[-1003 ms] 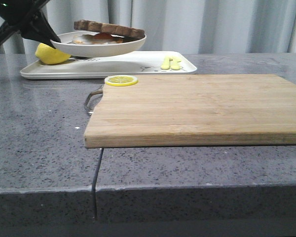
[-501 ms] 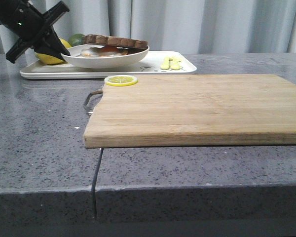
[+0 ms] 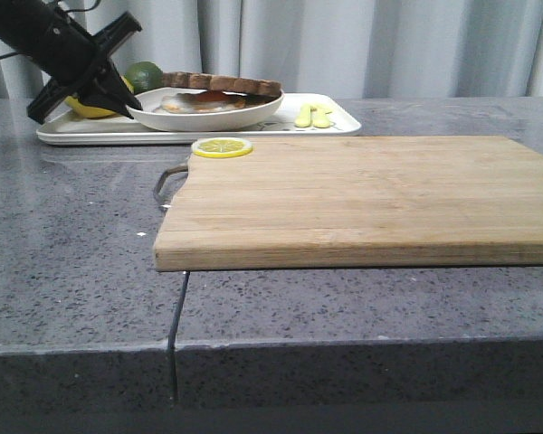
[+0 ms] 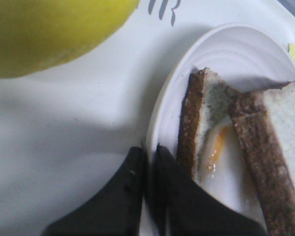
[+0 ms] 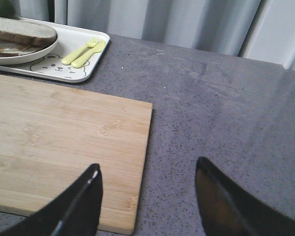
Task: Place bread and move sandwich to tray
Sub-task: 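Lower the plate onto the tray beside the lemon and release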
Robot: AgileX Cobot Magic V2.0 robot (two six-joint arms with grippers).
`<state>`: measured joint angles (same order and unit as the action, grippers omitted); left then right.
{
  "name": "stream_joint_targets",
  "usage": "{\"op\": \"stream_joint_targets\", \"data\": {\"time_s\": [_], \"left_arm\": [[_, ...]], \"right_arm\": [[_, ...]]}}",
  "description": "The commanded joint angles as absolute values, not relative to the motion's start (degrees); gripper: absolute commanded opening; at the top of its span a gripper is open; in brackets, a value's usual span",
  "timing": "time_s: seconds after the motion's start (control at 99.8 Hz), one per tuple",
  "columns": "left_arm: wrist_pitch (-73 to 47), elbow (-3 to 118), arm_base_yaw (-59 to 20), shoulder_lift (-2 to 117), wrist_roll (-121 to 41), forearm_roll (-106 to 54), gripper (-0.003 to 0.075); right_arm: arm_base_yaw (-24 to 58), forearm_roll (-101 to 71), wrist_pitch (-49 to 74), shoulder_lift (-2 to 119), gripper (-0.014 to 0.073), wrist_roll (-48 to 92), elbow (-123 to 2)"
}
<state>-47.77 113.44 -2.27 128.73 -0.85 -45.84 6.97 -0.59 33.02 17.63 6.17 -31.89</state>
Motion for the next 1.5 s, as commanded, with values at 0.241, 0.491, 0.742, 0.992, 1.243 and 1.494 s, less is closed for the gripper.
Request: {"op": "stream_joint_targets", "data": {"time_s": [0.241,0.491,0.742,0.992,1.243,1.494], "left_arm": [[-45.1,115.7,-2.7,126.2,0.0,-50.1,-0.0019],[-45.6,115.7,-2.7,126.6,0.0,-50.1,-0.0019],[-46.9,115.7,-2.7,126.6,0.0,-50.2,-0.0019],[-47.0,115.7,-2.7,126.6,0.0,-50.4,-0.0011],[-46.7,115.7,-2.5,126.6,0.0,-50.6,0.0122],[-46.2,115.7,-2.3,126.6,0.0,-51.2,0.0205]], "right_arm": [[6.6,0.0,28.2,18.2,0.0424,6.0,-33.3],[6.6,0.0,28.2,18.2,0.0424,6.0,-33.3],[6.6,0.0,28.2,18.2,0.0424,6.0,-33.3],[6.6,0.0,28.2,18.2,0.0424,6.0,-33.3],[6.6,0.0,28.2,18.2,0.0424,6.0,-33.3],[6.6,0.0,28.2,18.2,0.0424,6.0,-33.3]]}}
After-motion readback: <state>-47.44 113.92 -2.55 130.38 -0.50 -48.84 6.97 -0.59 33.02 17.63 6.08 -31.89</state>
